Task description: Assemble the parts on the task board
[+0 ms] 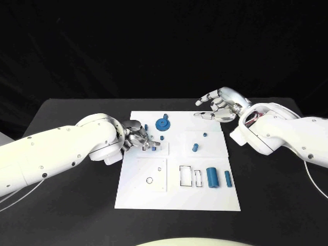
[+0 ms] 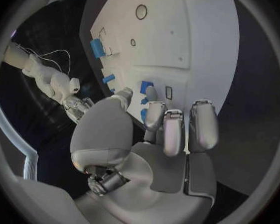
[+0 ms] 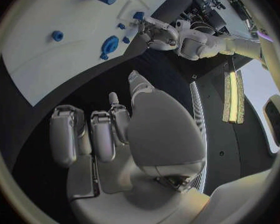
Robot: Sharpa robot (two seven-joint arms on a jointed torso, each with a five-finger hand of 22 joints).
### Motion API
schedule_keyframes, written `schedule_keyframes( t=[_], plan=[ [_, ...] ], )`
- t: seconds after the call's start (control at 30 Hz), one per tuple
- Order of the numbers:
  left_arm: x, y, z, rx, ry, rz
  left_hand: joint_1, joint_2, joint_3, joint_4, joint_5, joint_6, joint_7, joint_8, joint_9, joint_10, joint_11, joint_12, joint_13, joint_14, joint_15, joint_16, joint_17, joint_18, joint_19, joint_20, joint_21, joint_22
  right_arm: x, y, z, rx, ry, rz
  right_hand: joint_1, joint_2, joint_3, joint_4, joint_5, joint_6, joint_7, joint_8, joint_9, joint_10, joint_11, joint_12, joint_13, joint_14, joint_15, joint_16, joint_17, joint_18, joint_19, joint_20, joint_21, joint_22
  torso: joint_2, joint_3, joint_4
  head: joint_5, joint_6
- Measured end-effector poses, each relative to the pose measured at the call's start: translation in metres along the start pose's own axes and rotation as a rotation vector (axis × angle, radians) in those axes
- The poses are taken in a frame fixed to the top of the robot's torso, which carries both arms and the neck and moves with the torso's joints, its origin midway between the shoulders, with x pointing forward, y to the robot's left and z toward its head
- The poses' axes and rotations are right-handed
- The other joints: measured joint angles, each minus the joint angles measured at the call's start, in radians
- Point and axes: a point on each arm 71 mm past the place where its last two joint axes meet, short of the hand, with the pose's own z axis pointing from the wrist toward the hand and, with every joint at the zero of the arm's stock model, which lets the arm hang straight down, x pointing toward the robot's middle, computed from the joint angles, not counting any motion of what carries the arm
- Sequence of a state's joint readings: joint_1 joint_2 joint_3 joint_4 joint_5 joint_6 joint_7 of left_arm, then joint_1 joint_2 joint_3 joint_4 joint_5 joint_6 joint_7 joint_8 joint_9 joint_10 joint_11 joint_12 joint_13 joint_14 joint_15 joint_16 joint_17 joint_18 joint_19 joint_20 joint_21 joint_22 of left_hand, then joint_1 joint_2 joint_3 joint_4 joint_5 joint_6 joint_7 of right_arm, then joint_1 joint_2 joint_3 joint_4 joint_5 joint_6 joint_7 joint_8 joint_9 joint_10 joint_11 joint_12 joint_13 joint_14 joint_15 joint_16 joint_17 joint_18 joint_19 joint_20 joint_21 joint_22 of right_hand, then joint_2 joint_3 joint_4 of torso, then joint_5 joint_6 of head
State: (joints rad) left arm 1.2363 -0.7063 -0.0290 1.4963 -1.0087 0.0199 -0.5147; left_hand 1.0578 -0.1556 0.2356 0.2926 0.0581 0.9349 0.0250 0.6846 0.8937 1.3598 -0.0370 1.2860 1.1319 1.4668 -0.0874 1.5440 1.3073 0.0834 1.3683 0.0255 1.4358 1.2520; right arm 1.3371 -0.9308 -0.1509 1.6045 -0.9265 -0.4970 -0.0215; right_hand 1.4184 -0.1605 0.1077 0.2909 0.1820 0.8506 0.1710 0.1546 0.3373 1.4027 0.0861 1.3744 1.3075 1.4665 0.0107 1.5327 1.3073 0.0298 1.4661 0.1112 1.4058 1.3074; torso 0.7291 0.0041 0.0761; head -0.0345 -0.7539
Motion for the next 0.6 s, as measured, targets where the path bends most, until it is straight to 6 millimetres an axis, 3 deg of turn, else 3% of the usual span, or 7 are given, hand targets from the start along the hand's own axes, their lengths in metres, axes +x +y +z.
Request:
schedule_keyframes(
  t=[0.07, 0.17, 0.27, 0.43, 0.6],
  plan=[
    [-0.002, -0.001, -0.003, 0.007, -0.004, -0.002, 0.007, -0.004, -0.013, 0.001, 0.0, -0.011, 0.011, -0.016, -0.002, -0.009, 0.008, -0.012, -0.013, 0.0, 0.0, -0.004, 0.0, 0.0, -0.002, 0.002, 0.0, -0.006, 0.0, -0.001, 0.0, 0.002, -0.001, -0.001, 0.0, 0.0, 0.0, 0.0, 0.0, 0.0, 0.0, 0.0, 0.0, 0.0, 0.0, 0.0, 0.0, 0.0, 0.0, 0.0, 0.0, 0.0, 0.0, 0.0, 0.0, 0.0, -0.001, 0.0005, 0.0006, 0.0, 0.0],
    [-0.006, -0.002, -0.008, 0.016, -0.011, -0.005, 0.024, 0.013, -0.027, 0.001, 0.0, -0.03, 0.021, -0.037, -0.01, -0.026, 0.014, -0.023, -0.031, 0.0, 0.0, -0.006, 0.0, 0.0, -0.007, 0.007, -0.008, -0.016, -0.001, -0.002, 0.0, 0.005, -0.003, -0.002, 0.0, 0.0, 0.0, 0.0, 0.0, 0.0, 0.0, 0.0, 0.0, 0.0, 0.0, 0.0, 0.0, 0.0, 0.0, 0.0, 0.0, 0.0, 0.0, 0.0, 0.0, 0.0, -0.003, 0.001, 0.0012, 0.0, 0.001],
    [-0.009, -0.003, -0.012, 0.021, -0.018, -0.008, 0.06, 0.036, -0.03, 0.0, 0.0, -0.069, 0.043, -0.094, -0.048, -0.045, 0.034, -0.041, -0.053, -0.001, 0.021, -0.008, 0.0, 0.0, -0.018, 0.018, -0.014, -0.025, -0.002, -0.003, 0.0, 0.007, -0.005, -0.003, 0.0, 0.0, 0.0, 0.0, 0.0, 0.0, 0.0, 0.0, 0.0, 0.0, 0.0, 0.0, 0.0, 0.0, 0.0, 0.0, 0.0, 0.0, 0.0, 0.0, 0.0, 0.0, -0.004, 0.0022, 0.0015, 0.001, 0.002],
    [-0.012, -0.004, -0.016, 0.027, -0.021, -0.011, 0.088, 0.053, -0.03, 0.0, 0.0, -0.07, 0.056, -0.148, -0.093, -0.086, 0.047, -0.082, -0.106, 0.0, 0.033, -0.012, 0.0, 0.0, -0.03, 0.03, -0.02, -0.036, -0.003, -0.005, 0.001, 0.011, -0.008, -0.005, -0.004, 0.004, -0.003, 0.003, 0.0, 0.0, 0.0, 0.0, 0.0, 0.0, 0.0, 0.0, 0.0, 0.0, 0.0, 0.0, 0.0, 0.0, 0.0, 0.0, 0.0, 0.0, -0.005, 0.0035, 0.0018, 0.003, 0.002],
    [-0.012, -0.005, -0.016, 0.03, -0.018, -0.016, 0.136, 0.045, 0.018, 0.0, 0.0, -0.095, 0.088, -0.256, -0.196, -0.239, 0.076, -0.296, -0.366, 0.0, 0.058, -0.054, 0.0, 0.0, -0.077, 0.055, -0.067, -0.112, -0.003, -0.006, 0.001, 0.013, -0.008, -0.005, -0.004, 0.004, -0.003, 0.003, 0.0, 0.0, 0.0, 0.0, 0.0, 0.0, 0.0, 0.0, 0.0, 0.0, 0.0, 0.0, 0.001, 0.0, 0.0, 0.0, 0.0, 0.001, -0.005, 0.0035, 0.0019, 0.004, 0.004]
  ],
)
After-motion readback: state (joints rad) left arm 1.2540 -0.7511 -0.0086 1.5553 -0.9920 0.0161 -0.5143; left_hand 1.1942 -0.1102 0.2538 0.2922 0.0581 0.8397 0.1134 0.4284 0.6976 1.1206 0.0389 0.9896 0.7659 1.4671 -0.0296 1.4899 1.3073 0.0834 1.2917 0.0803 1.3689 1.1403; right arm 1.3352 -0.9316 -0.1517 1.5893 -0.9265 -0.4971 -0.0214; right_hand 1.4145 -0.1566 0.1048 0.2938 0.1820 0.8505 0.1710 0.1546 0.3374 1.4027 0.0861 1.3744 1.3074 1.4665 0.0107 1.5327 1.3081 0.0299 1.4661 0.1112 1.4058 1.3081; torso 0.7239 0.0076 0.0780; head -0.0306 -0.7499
